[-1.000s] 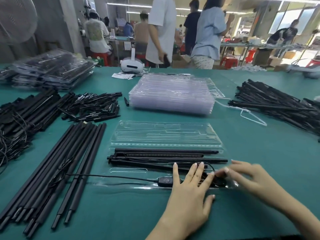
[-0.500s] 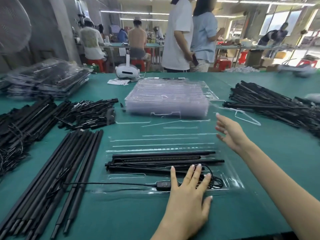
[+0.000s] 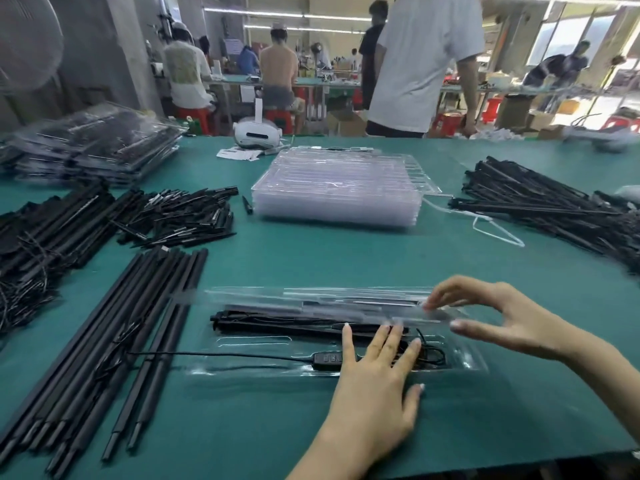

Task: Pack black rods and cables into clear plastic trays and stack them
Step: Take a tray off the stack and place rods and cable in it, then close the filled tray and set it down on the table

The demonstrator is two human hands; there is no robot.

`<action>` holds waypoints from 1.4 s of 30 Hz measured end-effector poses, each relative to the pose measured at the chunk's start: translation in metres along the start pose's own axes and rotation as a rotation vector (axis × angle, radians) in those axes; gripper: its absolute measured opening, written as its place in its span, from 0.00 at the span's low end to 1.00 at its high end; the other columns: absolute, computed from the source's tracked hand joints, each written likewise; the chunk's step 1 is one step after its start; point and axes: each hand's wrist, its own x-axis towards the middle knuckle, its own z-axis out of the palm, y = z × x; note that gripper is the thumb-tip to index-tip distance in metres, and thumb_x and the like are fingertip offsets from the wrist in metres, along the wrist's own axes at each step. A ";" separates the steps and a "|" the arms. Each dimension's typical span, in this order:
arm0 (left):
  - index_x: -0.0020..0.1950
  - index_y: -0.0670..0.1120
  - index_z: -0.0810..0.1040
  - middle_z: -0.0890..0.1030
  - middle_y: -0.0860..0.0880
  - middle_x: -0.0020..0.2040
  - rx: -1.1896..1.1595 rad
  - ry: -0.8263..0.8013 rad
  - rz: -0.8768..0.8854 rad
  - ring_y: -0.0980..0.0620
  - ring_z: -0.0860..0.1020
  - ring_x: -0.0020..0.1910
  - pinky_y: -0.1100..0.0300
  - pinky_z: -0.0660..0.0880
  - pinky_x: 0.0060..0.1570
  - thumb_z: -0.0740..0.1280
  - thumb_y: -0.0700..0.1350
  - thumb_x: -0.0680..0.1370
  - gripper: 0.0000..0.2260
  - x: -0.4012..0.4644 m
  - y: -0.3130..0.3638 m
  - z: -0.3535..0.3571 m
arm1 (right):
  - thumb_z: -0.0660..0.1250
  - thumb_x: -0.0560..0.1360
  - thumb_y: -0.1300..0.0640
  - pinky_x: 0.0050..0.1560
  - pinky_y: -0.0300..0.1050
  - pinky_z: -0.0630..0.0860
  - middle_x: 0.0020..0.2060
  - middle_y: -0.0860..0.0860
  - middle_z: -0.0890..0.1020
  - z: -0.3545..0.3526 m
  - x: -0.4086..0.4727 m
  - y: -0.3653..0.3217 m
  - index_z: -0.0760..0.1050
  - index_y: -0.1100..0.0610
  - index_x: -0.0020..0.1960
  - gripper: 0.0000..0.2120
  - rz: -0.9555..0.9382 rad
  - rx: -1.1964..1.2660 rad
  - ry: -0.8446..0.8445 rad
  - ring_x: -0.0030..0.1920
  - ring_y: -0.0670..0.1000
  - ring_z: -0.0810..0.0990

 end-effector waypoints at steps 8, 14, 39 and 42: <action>0.72 0.54 0.69 0.65 0.51 0.74 0.063 0.004 -0.026 0.53 0.61 0.74 0.40 0.45 0.66 0.52 0.56 0.75 0.26 -0.007 0.002 -0.009 | 0.48 0.68 0.23 0.63 0.41 0.65 0.58 0.44 0.66 0.036 0.011 -0.022 0.56 0.38 0.74 0.38 -0.033 -0.748 -0.211 0.60 0.44 0.65; 0.78 0.52 0.40 0.39 0.56 0.77 -0.147 0.053 0.057 0.59 0.34 0.74 0.48 0.25 0.68 0.55 0.53 0.80 0.32 -0.003 -0.006 -0.002 | 0.50 0.71 0.27 0.75 0.41 0.41 0.75 0.38 0.49 0.054 0.019 -0.017 0.56 0.48 0.75 0.39 0.013 -0.472 -0.246 0.73 0.34 0.42; 0.70 0.71 0.34 0.35 0.64 0.75 0.098 -0.150 -0.294 0.55 0.33 0.75 0.32 0.34 0.67 0.38 0.65 0.77 0.22 -0.003 -0.132 -0.038 | 0.50 0.70 0.25 0.76 0.51 0.37 0.75 0.41 0.56 0.075 0.017 0.004 0.41 0.48 0.77 0.45 0.003 -0.484 -0.218 0.73 0.33 0.44; 0.70 0.71 0.34 0.33 0.64 0.74 0.114 -0.142 -0.296 0.55 0.33 0.75 0.31 0.35 0.67 0.37 0.66 0.76 0.23 -0.003 -0.135 -0.036 | 0.48 0.72 0.28 0.75 0.51 0.43 0.68 0.33 0.66 0.066 0.022 0.003 0.52 0.40 0.73 0.34 0.054 -0.294 -0.211 0.71 0.30 0.53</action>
